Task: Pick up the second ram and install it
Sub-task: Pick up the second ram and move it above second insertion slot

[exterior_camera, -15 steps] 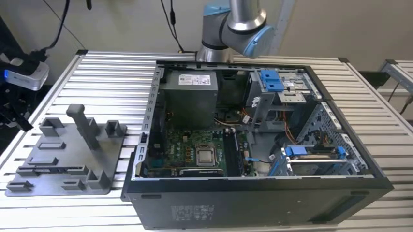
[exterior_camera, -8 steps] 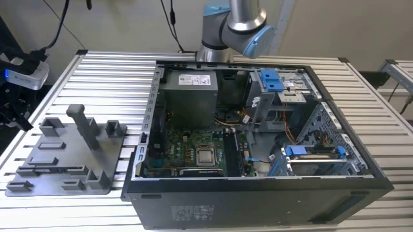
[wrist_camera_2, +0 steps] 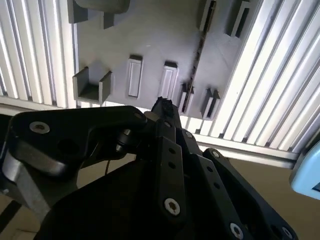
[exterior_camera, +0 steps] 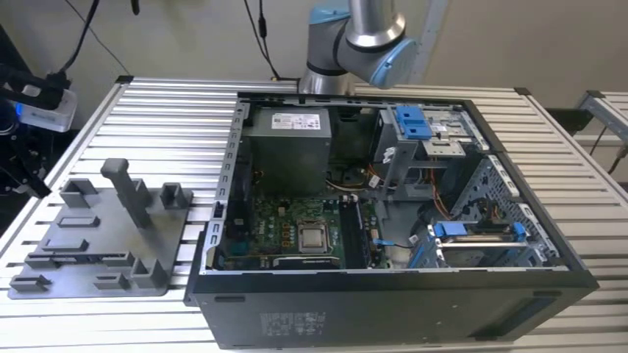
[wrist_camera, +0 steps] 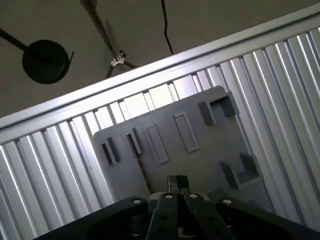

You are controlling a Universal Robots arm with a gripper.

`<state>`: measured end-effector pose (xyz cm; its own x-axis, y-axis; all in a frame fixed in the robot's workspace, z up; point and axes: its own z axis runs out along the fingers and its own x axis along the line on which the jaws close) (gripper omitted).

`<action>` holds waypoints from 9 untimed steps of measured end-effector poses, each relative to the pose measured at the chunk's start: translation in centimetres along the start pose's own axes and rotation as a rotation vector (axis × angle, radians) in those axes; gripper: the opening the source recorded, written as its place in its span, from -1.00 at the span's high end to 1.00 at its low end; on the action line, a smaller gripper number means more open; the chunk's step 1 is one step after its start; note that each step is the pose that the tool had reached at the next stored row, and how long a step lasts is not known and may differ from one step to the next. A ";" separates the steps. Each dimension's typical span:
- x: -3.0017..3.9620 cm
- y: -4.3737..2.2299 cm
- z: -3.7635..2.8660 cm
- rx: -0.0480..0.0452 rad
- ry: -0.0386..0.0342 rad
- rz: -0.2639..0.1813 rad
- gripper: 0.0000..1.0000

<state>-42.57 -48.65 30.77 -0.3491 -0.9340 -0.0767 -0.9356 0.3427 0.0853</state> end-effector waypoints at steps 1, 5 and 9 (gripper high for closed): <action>0.00 0.00 0.02 -0.0013 0.0015 -0.017 0.79; 0.00 -0.01 0.07 0.0002 0.0158 -0.073 0.79; 0.01 -0.01 0.10 0.0338 0.0164 -0.119 0.79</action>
<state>-42.56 -48.65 30.67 -0.2348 -0.9697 -0.0680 -0.9717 0.2322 0.0430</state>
